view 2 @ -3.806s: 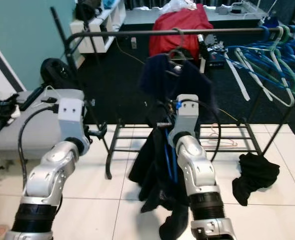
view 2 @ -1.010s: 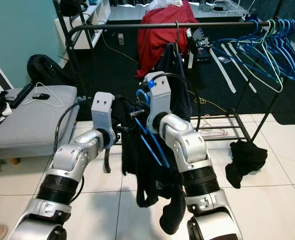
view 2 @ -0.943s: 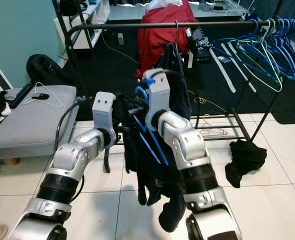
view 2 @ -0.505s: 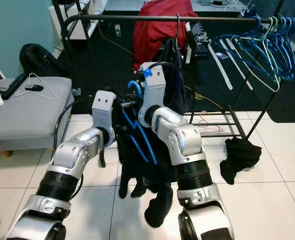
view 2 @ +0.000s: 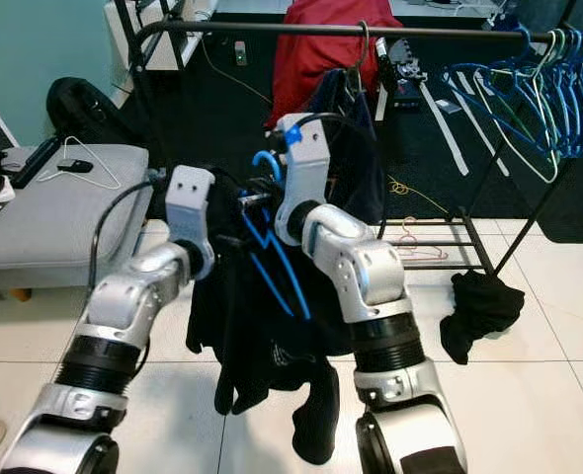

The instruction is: Hang hanger

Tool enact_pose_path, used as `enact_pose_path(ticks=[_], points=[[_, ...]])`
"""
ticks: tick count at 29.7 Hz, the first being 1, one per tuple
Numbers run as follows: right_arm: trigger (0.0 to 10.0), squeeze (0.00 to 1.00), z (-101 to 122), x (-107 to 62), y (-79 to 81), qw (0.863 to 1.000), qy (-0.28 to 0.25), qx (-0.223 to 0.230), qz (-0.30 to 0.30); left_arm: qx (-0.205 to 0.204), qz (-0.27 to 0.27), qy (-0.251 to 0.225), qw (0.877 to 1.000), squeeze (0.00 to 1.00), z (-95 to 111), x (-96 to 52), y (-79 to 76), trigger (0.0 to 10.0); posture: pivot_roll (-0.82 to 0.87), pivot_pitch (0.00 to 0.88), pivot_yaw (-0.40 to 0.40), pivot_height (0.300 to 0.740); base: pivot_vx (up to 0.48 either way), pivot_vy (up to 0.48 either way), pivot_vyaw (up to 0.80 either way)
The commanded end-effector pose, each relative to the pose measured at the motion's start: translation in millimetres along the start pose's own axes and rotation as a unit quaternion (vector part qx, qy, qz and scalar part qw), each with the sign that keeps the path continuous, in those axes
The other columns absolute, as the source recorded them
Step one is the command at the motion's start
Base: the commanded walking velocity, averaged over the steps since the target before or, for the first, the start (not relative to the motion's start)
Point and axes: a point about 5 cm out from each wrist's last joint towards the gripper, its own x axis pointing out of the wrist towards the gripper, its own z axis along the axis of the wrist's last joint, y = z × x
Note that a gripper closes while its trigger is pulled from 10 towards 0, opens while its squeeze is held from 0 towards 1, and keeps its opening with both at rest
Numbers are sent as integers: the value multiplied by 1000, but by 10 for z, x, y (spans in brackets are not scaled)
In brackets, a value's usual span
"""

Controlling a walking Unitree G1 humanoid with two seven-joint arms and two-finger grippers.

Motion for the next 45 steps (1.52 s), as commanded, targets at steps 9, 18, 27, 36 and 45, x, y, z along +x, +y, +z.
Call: enact_pose_path(ticks=[9,18,27,36,45], points=[[10000,0,-2,-33,4,1000,5,1,5,14,-1,8,1000,0,-67,-63,123,10000,-29,241,3,740,0,0,0],[10000,0,27,-44,27,1000,1,-1,7,31,-3,15,999,0,-110,-19,64,9255,-33,240,7,740,0,0,0],[10000,0,62,-55,11,1000,-2,-4,4,43,16,7,999,0,-79,-11,133,0,-34,242,5,740,0,0,0],[10000,0,-36,-104,-20,1000,6,-9,-9,40,31,-28,998,0,-39,-44,175,0,-6,201,21,740,0,0,0],[10000,0,-204,-182,-52,999,19,-24,-34,29,58,-34,997,0,-262,-129,72,0,-30,106,5,740,0,0,0]])
